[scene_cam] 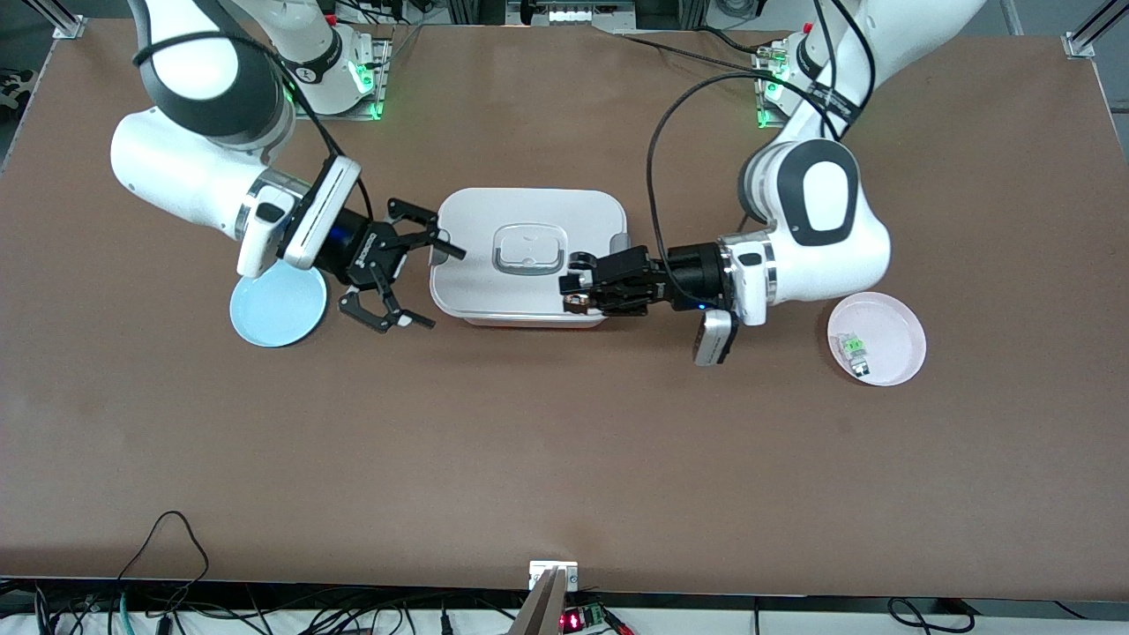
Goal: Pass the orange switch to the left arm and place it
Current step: 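Carry the switch with the left gripper while the right gripper withdraws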
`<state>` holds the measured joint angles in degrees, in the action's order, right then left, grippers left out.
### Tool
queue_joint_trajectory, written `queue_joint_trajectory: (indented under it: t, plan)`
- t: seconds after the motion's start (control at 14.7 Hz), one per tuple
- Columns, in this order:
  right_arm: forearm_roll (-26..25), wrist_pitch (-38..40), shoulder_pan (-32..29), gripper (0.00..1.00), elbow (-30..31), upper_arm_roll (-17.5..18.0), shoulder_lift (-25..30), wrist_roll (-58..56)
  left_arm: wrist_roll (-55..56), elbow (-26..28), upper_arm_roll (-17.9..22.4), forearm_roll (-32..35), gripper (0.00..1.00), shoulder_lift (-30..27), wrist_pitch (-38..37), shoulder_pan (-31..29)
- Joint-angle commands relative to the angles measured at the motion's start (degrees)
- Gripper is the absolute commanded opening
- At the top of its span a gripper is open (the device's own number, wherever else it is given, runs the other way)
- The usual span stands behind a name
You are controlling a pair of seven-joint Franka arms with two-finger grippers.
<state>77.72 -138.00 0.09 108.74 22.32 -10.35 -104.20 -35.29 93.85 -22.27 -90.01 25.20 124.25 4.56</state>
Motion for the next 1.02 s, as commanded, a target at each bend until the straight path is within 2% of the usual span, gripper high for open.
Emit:
queue_joint_trajectory:
  t: [0.0, 0.14, 0.27, 0.55, 0.61, 0.82, 0.96]
  plan:
    - [-2.5, 0.1, -1.1, 1.0, 3.7, -1.7, 0.3, 2.7, -0.8, -1.2, -0.2, 9.5, 0.0, 0.1, -5.6, -4.1]
    - [-5.7, -0.3, -1.5, 1.0, 4.0, -4.0, -0.6, 9.5, -0.8, -2.2, -0.2, 17.5, 0.0, 0.2, -9.4, -6.7]
    - [-12.6, -1.0, -2.8, 1.0, 3.3, -4.8, -1.1, 22.4, -0.7, -3.6, -0.1, 25.8, 0.0, 0.4, -12.7, -8.3]
    - [-36.9, -0.7, -3.2, 1.0, 1.6, -6.6, -1.0, 52.4, -0.6, -4.5, -0.1, 40.9, 0.0, 0.4, -19.1, -11.1]
    - [-41.6, 0.2, -3.3, 1.0, 1.4, -6.6, -1.0, 57.5, -0.4, -5.7, -0.1, 45.5, 0.0, 0.4, -21.5, -11.2]
    - [-51.7, 5.7, -3.2, 1.0, -0.8, -8.3, -0.7, 70.8, -0.1, -7.2, 0.3, 58.5, 0.0, 0.2, -27.6, -11.9]
    - [-62.0, 11.7, -3.3, 1.0, -4.0, -8.8, -0.7, 79.5, -0.1, -7.7, 0.3, 69.8, 0.0, 0.2, -30.5, -12.2]
